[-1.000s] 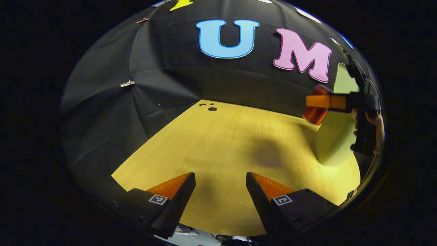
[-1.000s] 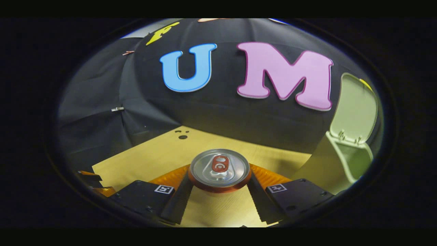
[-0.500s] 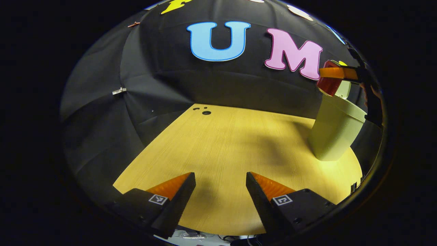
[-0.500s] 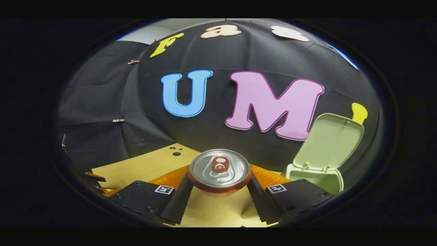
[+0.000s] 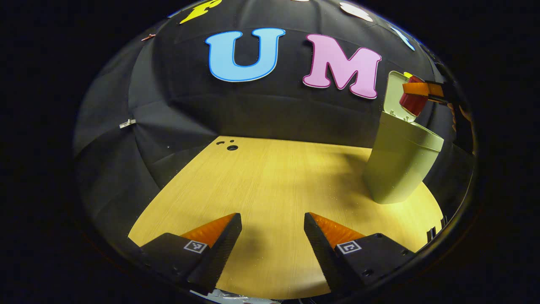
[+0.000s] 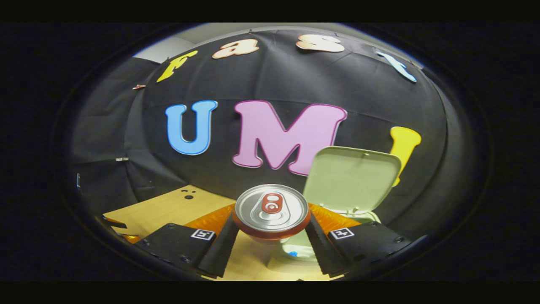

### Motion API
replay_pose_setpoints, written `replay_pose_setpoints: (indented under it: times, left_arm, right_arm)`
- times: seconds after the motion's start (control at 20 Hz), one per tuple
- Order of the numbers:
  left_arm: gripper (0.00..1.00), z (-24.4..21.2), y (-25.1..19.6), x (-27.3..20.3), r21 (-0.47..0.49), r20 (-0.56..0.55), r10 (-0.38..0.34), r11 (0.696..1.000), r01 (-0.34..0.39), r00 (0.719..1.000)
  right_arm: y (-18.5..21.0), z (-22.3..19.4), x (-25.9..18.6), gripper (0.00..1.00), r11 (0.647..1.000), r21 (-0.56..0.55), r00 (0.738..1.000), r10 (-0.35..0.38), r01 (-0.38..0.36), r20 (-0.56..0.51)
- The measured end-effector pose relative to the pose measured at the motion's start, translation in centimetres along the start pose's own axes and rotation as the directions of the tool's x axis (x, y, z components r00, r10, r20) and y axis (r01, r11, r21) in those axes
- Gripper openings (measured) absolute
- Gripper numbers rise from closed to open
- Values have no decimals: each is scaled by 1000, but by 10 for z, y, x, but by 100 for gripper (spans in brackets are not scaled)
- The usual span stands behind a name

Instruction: Press the lid of the desktop garbage bin to open it, pick up the crumpled paper on the desktop and throw it into the bin, then pick up the pop can on the desktop and drop it into the bin, and finally close the garbage bin lid.

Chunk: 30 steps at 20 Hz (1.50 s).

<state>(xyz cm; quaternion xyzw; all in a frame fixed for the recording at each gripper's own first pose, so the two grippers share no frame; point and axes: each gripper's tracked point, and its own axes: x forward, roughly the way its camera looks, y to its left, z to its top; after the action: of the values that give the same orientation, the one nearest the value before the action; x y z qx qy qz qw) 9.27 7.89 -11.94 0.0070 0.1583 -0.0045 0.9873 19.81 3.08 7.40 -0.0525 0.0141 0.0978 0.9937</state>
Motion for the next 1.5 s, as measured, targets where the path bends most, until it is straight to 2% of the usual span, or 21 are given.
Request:
replay_pose_setpoints:
  times: [0.4, 0.7, 1.05, 1.2, 1.35, 1.4, 1.45, 1.5]
  left_arm:
    - [95, 9, -42, 5, -69, 4, 5, 998, -5, 1000]
    - [96, 14, -61, 3, -92, 9, 51, 995, -50, 999]
    - [96, 2, -77, -15, -85, -22, 93, 992, -95, 995]
    - [96, -1, -76, -18, -77, -27, 91, 993, -93, 995]
    - [96, 1, -75, -23, -64, -7, 83, 994, -83, 997]
    - [96, 1, -71, -30, -58, -1, 78, 995, -78, 997]
    - [96, 0, -67, -35, -49, 3, 73, 996, -73, 997]
    - [96, -1, -63, -40, -39, 7, 72, 997, -72, 997]
  right_arm:
    - [-67, -26, -1, 83, 997, 31, 997, -69, 70, -28]
    - [-87, -54, 16, 83, 996, 73, 996, -50, 55, -68]
    - [-89, -79, 25, 85, 993, 118, 994, -4, 17, -114]
    - [-91, -78, 23, 87, 993, 111, 994, -12, 24, -111]
    - [-95, -62, 17, 94, 992, 118, 995, -39, 50, -88]
    - [-97, -53, 14, 92, 991, 119, 996, -51, 59, -73]
    - [-98, -44, 11, 95, 991, 117, 996, -62, 69, -56]
    - [-100, -33, 9, 92, 990, 116, 996, -76, 80, -40]
